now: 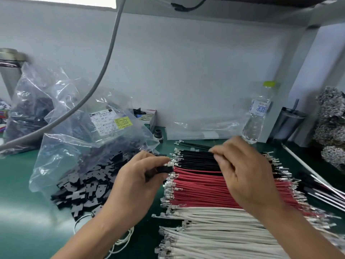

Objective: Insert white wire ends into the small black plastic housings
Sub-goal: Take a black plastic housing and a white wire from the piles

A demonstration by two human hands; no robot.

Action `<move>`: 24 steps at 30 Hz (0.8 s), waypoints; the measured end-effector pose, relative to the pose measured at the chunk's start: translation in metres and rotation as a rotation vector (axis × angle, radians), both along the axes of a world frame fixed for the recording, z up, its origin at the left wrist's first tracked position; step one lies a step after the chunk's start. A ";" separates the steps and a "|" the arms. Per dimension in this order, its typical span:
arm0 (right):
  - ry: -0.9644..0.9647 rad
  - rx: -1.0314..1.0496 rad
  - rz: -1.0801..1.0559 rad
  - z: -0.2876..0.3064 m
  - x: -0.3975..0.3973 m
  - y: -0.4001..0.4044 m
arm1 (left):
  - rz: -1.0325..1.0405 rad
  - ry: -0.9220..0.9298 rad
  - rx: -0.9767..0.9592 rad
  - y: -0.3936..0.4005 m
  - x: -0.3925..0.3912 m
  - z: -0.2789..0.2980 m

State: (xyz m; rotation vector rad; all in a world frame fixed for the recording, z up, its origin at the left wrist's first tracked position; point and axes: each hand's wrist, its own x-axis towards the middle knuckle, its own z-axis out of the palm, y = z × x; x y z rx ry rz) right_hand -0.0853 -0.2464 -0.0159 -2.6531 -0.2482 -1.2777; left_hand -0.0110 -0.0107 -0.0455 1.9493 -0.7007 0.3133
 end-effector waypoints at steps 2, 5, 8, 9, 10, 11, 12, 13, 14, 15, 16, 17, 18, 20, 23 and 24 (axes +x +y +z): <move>0.024 0.037 0.045 -0.012 -0.013 0.005 | -0.018 -0.008 -0.013 -0.003 -0.003 0.001; 0.034 0.049 0.071 -0.017 -0.020 0.007 | -0.064 0.015 -0.008 -0.006 -0.009 0.000; 0.038 0.041 0.091 -0.017 -0.021 0.009 | -0.077 0.054 -0.007 -0.008 -0.013 -0.001; 0.041 0.042 0.106 -0.017 -0.021 0.010 | -0.070 0.049 -0.005 -0.008 -0.014 -0.001; 0.038 0.040 0.120 -0.017 -0.020 0.011 | -0.067 0.053 -0.011 -0.009 -0.014 -0.001; 0.030 0.036 0.132 -0.018 -0.020 0.012 | -0.070 0.067 -0.026 -0.009 -0.015 -0.001; 0.022 0.036 0.141 -0.019 -0.019 0.013 | -0.080 0.087 -0.045 -0.009 -0.015 0.000; 0.014 0.040 0.148 -0.021 -0.018 0.014 | -0.092 0.104 -0.060 -0.010 -0.015 -0.001; 0.007 0.047 0.152 -0.022 -0.018 0.015 | -0.105 0.119 -0.070 -0.010 -0.015 -0.001; 0.003 0.054 0.155 -0.023 -0.018 0.016 | -0.117 0.136 -0.077 -0.010 -0.015 -0.002; 0.001 0.059 0.157 -0.024 -0.018 0.017 | -0.131 0.159 -0.091 -0.010 -0.016 -0.002; 0.002 0.063 0.161 -0.024 -0.018 0.017 | -0.147 0.188 -0.114 -0.009 -0.015 -0.002; 0.001 0.067 0.168 -0.024 -0.018 0.017 | -0.166 0.222 -0.144 -0.009 -0.015 -0.002; -0.003 0.082 0.182 -0.024 -0.018 0.017 | -0.206 0.288 -0.208 -0.009 -0.015 0.000; -0.009 0.107 0.181 -0.023 -0.019 0.016 | -0.235 0.330 -0.265 -0.010 -0.015 0.000; -0.008 0.109 0.178 -0.023 -0.019 0.015 | -0.248 0.333 -0.273 -0.010 -0.016 0.001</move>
